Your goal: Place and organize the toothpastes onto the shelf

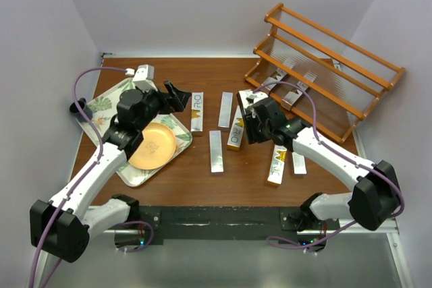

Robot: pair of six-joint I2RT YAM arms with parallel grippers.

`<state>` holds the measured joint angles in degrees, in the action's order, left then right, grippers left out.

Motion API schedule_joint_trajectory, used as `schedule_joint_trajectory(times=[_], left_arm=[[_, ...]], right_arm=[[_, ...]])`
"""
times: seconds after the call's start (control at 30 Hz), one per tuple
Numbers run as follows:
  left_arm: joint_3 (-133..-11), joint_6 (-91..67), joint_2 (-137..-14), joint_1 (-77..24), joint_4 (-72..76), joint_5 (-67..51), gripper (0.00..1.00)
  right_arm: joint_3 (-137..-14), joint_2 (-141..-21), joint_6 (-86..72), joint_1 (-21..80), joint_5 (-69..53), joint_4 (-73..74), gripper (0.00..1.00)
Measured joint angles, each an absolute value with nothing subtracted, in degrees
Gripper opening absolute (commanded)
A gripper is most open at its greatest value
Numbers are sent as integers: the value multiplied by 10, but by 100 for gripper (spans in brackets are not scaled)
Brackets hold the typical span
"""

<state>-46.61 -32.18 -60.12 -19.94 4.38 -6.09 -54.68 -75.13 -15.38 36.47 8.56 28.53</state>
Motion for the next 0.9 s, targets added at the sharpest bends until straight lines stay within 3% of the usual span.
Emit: schedule_joint_trajectory(times=[0.3,0.57,0.9], left_arm=[[-487,-328,-623,-199,-12,-96,99],[-465,-402,-677,-236,77,-146,100],[-483,-486,-785,-340,164,-114,97]], right_arm=[[-558,-724,-129,364,113,324,31],[-538,-678,-109,364,42,288,32],[-534,-692,-109,366,2,258,35]])
